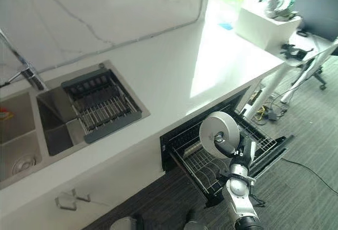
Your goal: Place the dishes in the dishwasher.
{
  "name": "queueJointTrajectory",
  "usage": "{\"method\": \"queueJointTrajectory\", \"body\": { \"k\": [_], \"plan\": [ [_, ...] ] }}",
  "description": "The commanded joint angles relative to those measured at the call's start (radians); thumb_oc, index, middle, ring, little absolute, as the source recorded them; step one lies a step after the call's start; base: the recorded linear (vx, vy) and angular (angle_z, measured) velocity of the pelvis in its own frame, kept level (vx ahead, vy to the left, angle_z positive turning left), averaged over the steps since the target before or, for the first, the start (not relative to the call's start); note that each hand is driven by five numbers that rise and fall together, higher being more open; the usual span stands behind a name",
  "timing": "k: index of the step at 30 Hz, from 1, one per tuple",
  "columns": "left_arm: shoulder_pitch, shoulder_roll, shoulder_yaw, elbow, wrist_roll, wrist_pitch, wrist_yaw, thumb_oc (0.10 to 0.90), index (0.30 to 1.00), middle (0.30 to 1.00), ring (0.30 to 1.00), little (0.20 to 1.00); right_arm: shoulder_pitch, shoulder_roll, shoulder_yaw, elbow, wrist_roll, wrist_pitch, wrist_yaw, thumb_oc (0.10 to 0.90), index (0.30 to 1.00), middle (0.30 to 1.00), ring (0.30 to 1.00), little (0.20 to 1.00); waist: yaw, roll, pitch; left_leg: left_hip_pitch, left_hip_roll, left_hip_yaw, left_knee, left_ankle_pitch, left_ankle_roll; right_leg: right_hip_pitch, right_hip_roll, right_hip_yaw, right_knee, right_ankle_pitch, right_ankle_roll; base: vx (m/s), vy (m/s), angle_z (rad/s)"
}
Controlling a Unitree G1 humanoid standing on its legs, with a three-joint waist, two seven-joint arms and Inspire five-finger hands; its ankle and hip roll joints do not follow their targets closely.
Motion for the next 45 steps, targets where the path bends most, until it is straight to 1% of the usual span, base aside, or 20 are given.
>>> {"method": "queueJointTrajectory", "body": {
  "k": [1, 6, 8, 9, 12, 13, 17, 19, 21, 24, 26, 29, 33, 36, 38, 39, 40, 41, 42, 45],
  "plan": [
    [-0.02, 0.032, -0.017, 0.011, -0.071, 0.021, 0.019, 0.8, 0.9, 0.9, 0.9, 0.9, -0.157, -0.092, -0.007, -0.08, -0.12, -0.104, -0.001, 0.4, 0.3, 0.3, 0.3, 0.3, 0.005, 0.005, 0.018, -0.01, -0.015, -0.079, -0.081, -0.04, -0.044, 0.061, -0.023, 0.025, 0.108, -0.226, 0.038, -0.11, 0.013, 0.14],
    [-0.01, 0.034, 0.002, 0.001, -0.049, 0.005, 0.015, 0.8, 0.9, 0.9, 0.9, 0.9, -0.181, -0.133, 0.066, -0.063, -0.392, -0.051, -0.121, 0.4, 0.3, 0.3, 0.3, 0.3, 0.029, 0.008, 0.041, -0.016, -0.027, -0.096, -0.081, -0.036, -0.04, 0.064, -0.024, 0.012, 0.108, -0.222, 0.036, -0.01, -0.012, 0.14],
    [-0.002, 0.042, 0.005, 0.012, -0.036, -0.027, 0.009, 0.8, 0.9, 0.9, 0.9, 0.9, -0.224, -0.156, 0.126, -0.012, -0.594, 0.001, -0.32, 0.4, 0.3, 0.3, 0.3, 0.3, 0.051, 0.009, 0.057, -0.018, -0.033, -0.104, -0.081, -0.034, -0.038, 0.07, -0.024, 0.001, 0.108, -0.221, 0.035, 0.0, -0.039, 0.13],
    [-0.001, 0.045, 0.01, 0.015, -0.034, -0.042, 0.006, 0.8, 0.9, 0.9, 0.9, 0.9, -0.242, -0.165, 0.151, -0.007, -0.681, 0.049, -0.407, 0.4, 0.3, 0.3, 0.3, 0.3, 0.061, 0.012, 0.067, -0.023, -0.037, -0.11, -0.081, -0.033, -0.035, 0.07, -0.023, -0.004, 0.108, -0.22, 0.033, -0.04, -0.028, 0.14],
    [-0.003, 0.056, 0.014, 0.027, -0.044, -0.079, -0.002, 0.8, 0.9, 0.9, 0.9, 0.9, -0.295, -0.191, 0.194, 0.049, -0.758, 0.17, -0.556, 0.4, 0.3, 0.3, 0.3, 0.3, 0.078, 0.02, 0.096, -0.032, -0.046, -0.123, -0.081, -0.03, -0.032, 0.07, -0.019, -0.012, 0.108, -0.218, 0.029, -0.08, -0.027, 0.19],
    [0.004, 0.057, 0.019, 0.036, -0.054, -0.104, -0.006, 0.8, 0.9, 0.9, 0.9, 0.9, -0.306, -0.194, 0.214, 0.098, -0.827, 0.236, -0.672, 0.4, 0.3, 0.3, 0.3, 0.3, 0.086, 0.026, 0.111, -0.035, -0.05, -0.127, -0.081, -0.029, -0.029, 0.07, -0.018, -0.016, 0.108, -0.217, 0.029, -0.09, -0.019, 0.2],
    [0.01, 0.055, 0.004, 0.027, -0.064, -0.136, 0.002, 0.8, 0.9, 0.9, 0.9, 0.9, -0.326, -0.206, 0.283, 0.168, -0.946, 0.489, -0.867, 0.4, 0.3, 0.3, 0.3, 0.3, 0.106, 0.03, 0.141, -0.041, -0.061, -0.139, -0.081, -0.032, -0.02, 0.065, -0.021, -0.021, 0.108, -0.212, 0.034, -0.08, -0.051, 0.12],
    [-0.004, 0.056, -0.018, 0.031, -0.066, -0.158, 0.019, 0.8, 0.9, 0.9, 0.9, 0.9, -0.353, -0.197, 0.34, 0.225, -0.904, 0.608, -0.9, 0.4, 0.3, 0.3, 0.3, 0.3, 0.121, 0.027, 0.162, -0.05, -0.066, -0.146, -0.081, -0.035, -0.011, 0.058, -0.022, -0.024, 0.108, -0.207, 0.037, -0.11, -0.122, 0.05],
    [-0.039, 0.073, -0.03, 0.041, -0.107, -0.167, 0.02, 0.8, 0.9, 0.9, 0.9, 0.9, -0.417, -0.189, 0.372, 0.305, -0.84, 0.672, -0.885, 0.4, 0.3, 0.3, 0.3, 0.3, 0.139, 0.023, 0.19, -0.077, -0.072, -0.153, -0.081, -0.03, -0.003, 0.04, -0.02, -0.028, 0.108, -0.198, 0.041, -0.16, -0.2, 0.15],
    [-0.085, 0.093, -0.038, 0.042, -0.144, -0.16, 0.041, 0.8, 0.9, 0.9, 0.9, 0.9, -0.497, -0.177, 0.393, 0.384, -0.754, 0.697, -0.884, 0.4, 0.3, 0.3, 0.3, 0.3, 0.155, 0.028, 0.233, -0.125, -0.08, -0.158, -0.081, -0.015, 0.007, -0.002, -0.012, -0.034, 0.108, -0.182, 0.041, -0.18, -0.2, 0.22],
    [-0.112, 0.095, -0.058, 0.039, -0.146, -0.153, 0.066, 0.8, 0.9, 0.9, 0.9, 0.9, -0.582, -0.188, 0.415, 0.443, -0.709, 0.716, -0.856, 0.4, 0.3, 0.3, 0.3, 0.3, 0.166, 0.048, 0.263, -0.16, -0.097, -0.168, -0.081, -0.002, 0.014, -0.029, -0.007, -0.034, 0.108, -0.176, 0.038, -0.12, -0.086, 0.17],
    [-0.147, 0.075, -0.082, 0.033, -0.165, -0.127, 0.087, 0.8, 0.9, 0.9, 0.9, 0.9, -0.691, -0.186, 0.446, 0.512, -0.617, 0.755, -0.869, 0.4, 0.3, 0.3, 0.3, 0.3, 0.169, 0.104, 0.302, -0.229, -0.117, -0.16, -0.081, 0.018, 0.025, -0.103, -0.016, -0.031, 0.108, -0.159, 0.043, -0.11, 0.068, 0.13],
    [-0.158, 0.062, -0.094, 0.027, -0.185, -0.106, 0.095, 0.8, 0.9, 0.9, 0.9, 0.9, -0.713, -0.177, 0.453, 0.514, -0.548, 0.822, -0.932, 0.4, 0.3, 0.3, 0.3, 0.3, 0.16, 0.119, 0.313, -0.257, -0.115, -0.151, -0.081, 0.025, 0.026, -0.141, -0.019, -0.022, 0.108, -0.149, 0.04, -0.02, 0.059, -0.06],
    [-0.175, 0.059, -0.11, 0.025, -0.212, -0.097, 0.093, 0.8, 0.9, 0.9, 0.9, 0.9, -0.726, -0.183, 0.435, 0.533, -0.527, 0.796, -0.929, 0.4, 0.3, 0.3, 0.3, 0.3, 0.151, 0.12, 0.313, -0.27, -0.118, -0.142, -0.081, 0.01, 0.02, -0.162, -0.025, -0.005, 0.109, -0.163, 0.05, 0.04, 0.044, -0.11],
    [-0.199, 0.054, -0.121, 0.021, -0.237, -0.081, 0.085, 0.8, 0.9, 0.9, 0.9, 0.9, -0.75, -0.182, 0.423, 0.538, -0.514, 0.789, -0.892, 0.4, 0.3, 0.3, 0.3, 0.3, 0.143, 0.137, 0.313, -0.307, -0.114, -0.137, -0.081, 0.037, 0.024, -0.209, -0.025, -0.006, 0.123, -0.144, 0.036, -0.02, 0.1, -0.15],
    [-0.199, 0.053, -0.123, 0.02, -0.244, -0.075, 0.085, 0.8, 0.9, 0.9, 0.9, 0.9, -0.749, -0.177, 0.423, 0.538, -0.498, 0.784, -0.883, 0.4, 0.3, 0.3, 0.3, 0.3, 0.14, 0.13, 0.313, -0.294, -0.122, -0.135, -0.081, 0.016, 0.017, -0.205, -0.032, 0.008, 0.133, -0.17, 0.046, -0.02, 0.093, -0.12],
    [-0.203, 0.051, -0.125, 0.017, -0.252, -0.065, 0.083, 0.8, 0.9, 0.9, 0.9, 0.9, -0.747, -0.167, 0.419, 0.539, -0.478, 0.772, -0.864, 0.414, 0.321, 0.321, 0.321, 0.321, 0.137, 0.134, 0.313, -0.302, -0.122, -0.131, -0.081, 0.018, 0.016, -0.217, -0.034, 0.011, 0.138, -0.17, 0.045, 0.06, 0.058, -0.11],
    [-0.205, 0.049, -0.125, 0.018, -0.252, -0.061, 0.079, 0.8, 0.9, 0.9, 0.9, 0.9, -0.743, -0.16, 0.416, 0.539, -0.467, 0.753, -0.852, 0.547, 0.521, 0.521, 0.521, 0.521, 0.135, 0.135, 0.313, -0.305, -0.122, -0.129, -0.081, 0.019, 0.016, -0.224, -0.035, 0.014, 0.143, -0.171, 0.044, -0.01, 0.082, -0.12],
    [-0.206, 0.047, -0.126, 0.019, -0.256, -0.057, 0.075, 0.8, 0.9, 0.9, 0.9, 0.9, -0.739, -0.152, 0.411, 0.542, -0.443, 0.718, -0.829, 0.8, 0.9, 0.9, 0.9, 0.9, 0.132, 0.137, 0.313, -0.308, -0.123, -0.127, -0.081, 0.02, 0.016, -0.231, -0.036, 0.017, 0.147, -0.173, 0.043, -0.01, 0.076, -0.12],
    [-0.21, 0.039, -0.129, 0.015, -0.268, -0.05, 0.071, 0.8, 0.9, 0.9, 0.9, 0.9, -0.718, -0.115, 0.395, 0.552, -0.368, 0.675, -0.674, 0.8, 0.9, 0.9, 0.9, 0.9, 0.126, 0.141, 0.313, -0.316, -0.122, -0.12, -0.081, 0.02, 0.015, -0.248, -0.039, 0.024, 0.157, -0.178, 0.04, -0.01, 0.067, -0.07]
  ]
}}
